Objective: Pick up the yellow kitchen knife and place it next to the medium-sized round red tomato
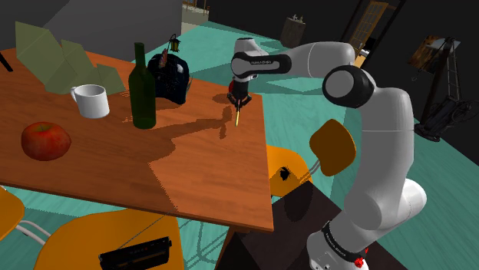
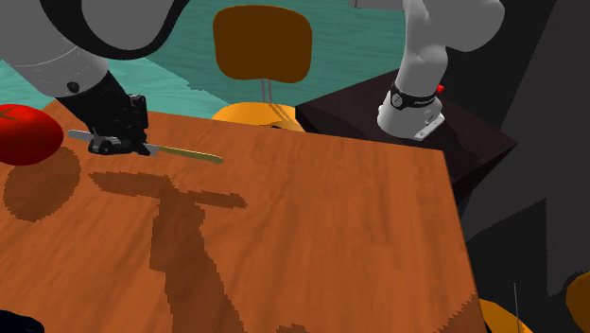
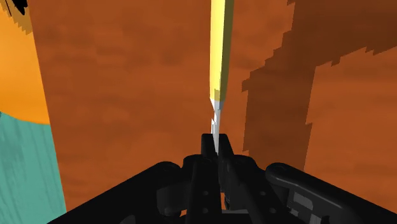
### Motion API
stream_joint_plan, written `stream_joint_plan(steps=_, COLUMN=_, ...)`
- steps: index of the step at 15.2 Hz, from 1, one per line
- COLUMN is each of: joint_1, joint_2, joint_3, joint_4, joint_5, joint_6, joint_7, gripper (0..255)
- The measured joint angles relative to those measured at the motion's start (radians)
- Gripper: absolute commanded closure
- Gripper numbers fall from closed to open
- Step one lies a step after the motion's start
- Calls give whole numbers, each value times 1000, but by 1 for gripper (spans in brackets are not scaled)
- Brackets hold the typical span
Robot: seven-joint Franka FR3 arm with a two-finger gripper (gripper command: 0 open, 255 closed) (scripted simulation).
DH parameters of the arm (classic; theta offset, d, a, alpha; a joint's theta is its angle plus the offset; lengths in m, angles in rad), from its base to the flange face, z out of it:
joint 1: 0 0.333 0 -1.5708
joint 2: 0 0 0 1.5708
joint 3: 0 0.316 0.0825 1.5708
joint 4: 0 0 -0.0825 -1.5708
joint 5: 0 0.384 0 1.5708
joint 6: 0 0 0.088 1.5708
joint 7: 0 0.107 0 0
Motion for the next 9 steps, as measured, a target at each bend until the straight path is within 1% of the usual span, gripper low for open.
stream_joint_plan(steps=3, joint_1=-1, joint_2=8, joint_3=-2, joint_4=-17, joint_5=-4, joint_6=25, joint_7=5, gripper=255)
stream_joint_plan(steps=8, joint_1=-2, joint_2=8, joint_3=-2, joint_4=-24, joint_5=-4, joint_6=32, joint_7=6, gripper=255)
stream_joint_plan(steps=9, joint_1=-2, joint_2=8, joint_3=-2, joint_4=-25, joint_5=-4, joint_6=32, joint_7=6, gripper=0)
